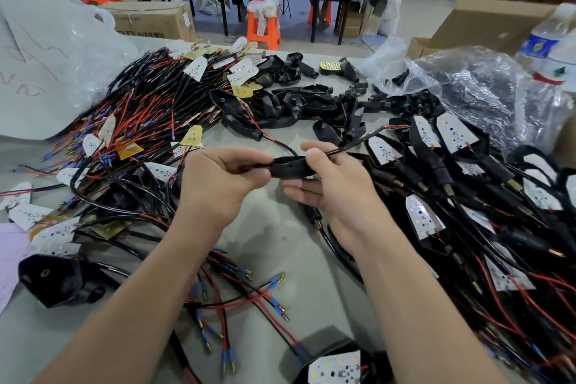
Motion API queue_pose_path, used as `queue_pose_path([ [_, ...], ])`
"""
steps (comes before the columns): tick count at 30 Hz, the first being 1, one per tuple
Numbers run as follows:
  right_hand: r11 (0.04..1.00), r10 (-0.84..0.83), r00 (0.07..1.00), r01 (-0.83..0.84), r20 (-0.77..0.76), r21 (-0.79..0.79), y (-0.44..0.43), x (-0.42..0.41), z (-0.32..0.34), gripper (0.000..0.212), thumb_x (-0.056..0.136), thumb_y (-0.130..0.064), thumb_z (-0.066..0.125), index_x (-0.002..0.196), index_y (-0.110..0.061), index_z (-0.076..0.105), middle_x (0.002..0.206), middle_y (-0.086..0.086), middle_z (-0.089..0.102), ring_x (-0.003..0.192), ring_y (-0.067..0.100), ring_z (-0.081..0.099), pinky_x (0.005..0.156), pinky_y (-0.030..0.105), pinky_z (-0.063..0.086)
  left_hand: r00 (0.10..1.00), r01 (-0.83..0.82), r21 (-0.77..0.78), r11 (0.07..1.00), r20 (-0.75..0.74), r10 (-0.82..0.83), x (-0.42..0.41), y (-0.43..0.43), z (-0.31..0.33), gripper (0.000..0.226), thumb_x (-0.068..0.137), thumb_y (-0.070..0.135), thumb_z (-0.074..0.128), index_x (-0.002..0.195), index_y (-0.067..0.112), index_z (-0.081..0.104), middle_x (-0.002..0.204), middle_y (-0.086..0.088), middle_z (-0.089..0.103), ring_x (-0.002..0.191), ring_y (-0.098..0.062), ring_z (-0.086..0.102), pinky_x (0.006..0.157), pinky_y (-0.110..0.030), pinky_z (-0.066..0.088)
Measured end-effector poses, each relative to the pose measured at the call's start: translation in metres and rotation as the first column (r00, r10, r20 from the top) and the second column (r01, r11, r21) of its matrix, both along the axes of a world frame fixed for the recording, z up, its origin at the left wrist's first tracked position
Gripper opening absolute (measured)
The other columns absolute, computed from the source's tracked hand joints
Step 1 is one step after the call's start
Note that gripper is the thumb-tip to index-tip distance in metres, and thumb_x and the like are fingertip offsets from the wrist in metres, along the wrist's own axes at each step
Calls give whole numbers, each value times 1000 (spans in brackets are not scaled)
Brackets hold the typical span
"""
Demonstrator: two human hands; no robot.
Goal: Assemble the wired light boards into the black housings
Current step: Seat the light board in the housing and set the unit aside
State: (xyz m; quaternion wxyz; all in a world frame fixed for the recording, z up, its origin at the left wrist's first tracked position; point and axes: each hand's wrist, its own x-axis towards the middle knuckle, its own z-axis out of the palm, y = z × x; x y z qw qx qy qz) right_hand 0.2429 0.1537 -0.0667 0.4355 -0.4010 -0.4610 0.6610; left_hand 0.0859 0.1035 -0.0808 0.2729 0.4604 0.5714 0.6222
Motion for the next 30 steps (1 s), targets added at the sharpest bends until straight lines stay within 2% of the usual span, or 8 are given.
queue_pose_path([
  [3, 995, -8, 999, 4, 41, 99, -2, -3, -4, 8, 101, -10, 56, 105, -15, 62, 88, 7, 64, 72, 23, 67, 73, 45, 60, 929, -78, -22, 997, -364, 65, 8, -7, 0, 51, 76, -2, 82, 84, 47, 79, 83, 25, 76, 77, -1, 73, 72, -17, 56],
  [8, 974, -83, 995, 70, 56, 215, 2, 0, -6, 18, 98, -9, 56, 87, -21, 64, 77, 2, 61, 75, 25, 63, 62, 32, 54, 891, -124, 4, 992, -440, 113, 23, -11, 3, 61, 79, 6, 82, 104, 60, 66, 91, 38, 71, 81, 5, 71, 75, -13, 54],
  [11, 964, -116, 990, 93, 78, 250, 5, 3, -7, 15, 95, -13, 57, 86, -23, 65, 78, 4, 64, 72, 26, 66, 63, 36, 57, 948, -88, -20, 996, -309, 77, 23, -8, 2, 59, 79, 1, 83, 96, 57, 75, 87, 31, 75, 80, 5, 72, 74, -9, 53],
  [17, 948, -163, 982, 130, 93, 290, 6, 3, -7, 22, 91, -19, 67, 108, -30, 61, 79, -1, 64, 70, 14, 69, 65, 35, 60, 999, -38, -161, 986, 14, 41, 9, 1, 1, 51, 83, -16, 69, 72, 32, 83, 74, -3, 78, 69, -13, 75, 76, -25, 63],
  [23, 986, -21, 990, 43, -138, 160, -3, -1, -7, 21, 83, -9, 78, 95, -12, 61, 80, 9, 64, 76, 29, 65, 76, 45, 54, 983, 110, -239, 965, 173, -69, 16, 0, 1, 29, 81, -12, 75, 94, 14, 78, 74, -4, 77, 64, -12, 71, 60, -20, 58],
  [25, 975, 66, 992, -41, -107, 218, -5, 1, -7, 27, 76, 1, 75, 99, -4, 60, 82, 8, 64, 77, 25, 63, 72, 38, 55, 988, 103, -239, 966, 137, -72, 16, 0, 1, 33, 79, -17, 74, 96, 10, 78, 69, -6, 75, 59, -11, 67, 59, -20, 57],
  [28, 955, 19, 1000, -12, -23, 296, -4, 2, -1, 26, 80, 10, 70, 102, 1, 59, 81, 4, 62, 76, 15, 59, 68, 24, 52, 998, 60, -303, 951, 7, -61, 11, 0, 0, 38, 78, -18, 72, 94, 15, 79, 69, -2, 76, 59, -13, 64, 65, -26, 57],
  [30, 946, -63, 996, 78, -57, 314, 0, 7, 5, 21, 83, 10, 70, 95, -3, 60, 79, 1, 62, 75, 12, 58, 67, 23, 51, 970, -81, -355, 931, -244, -9, 4, 0, -4, 38, 82, -10, 73, 90, 26, 80, 69, 10, 75, 61, -4, 66, 70, -18, 54],
])
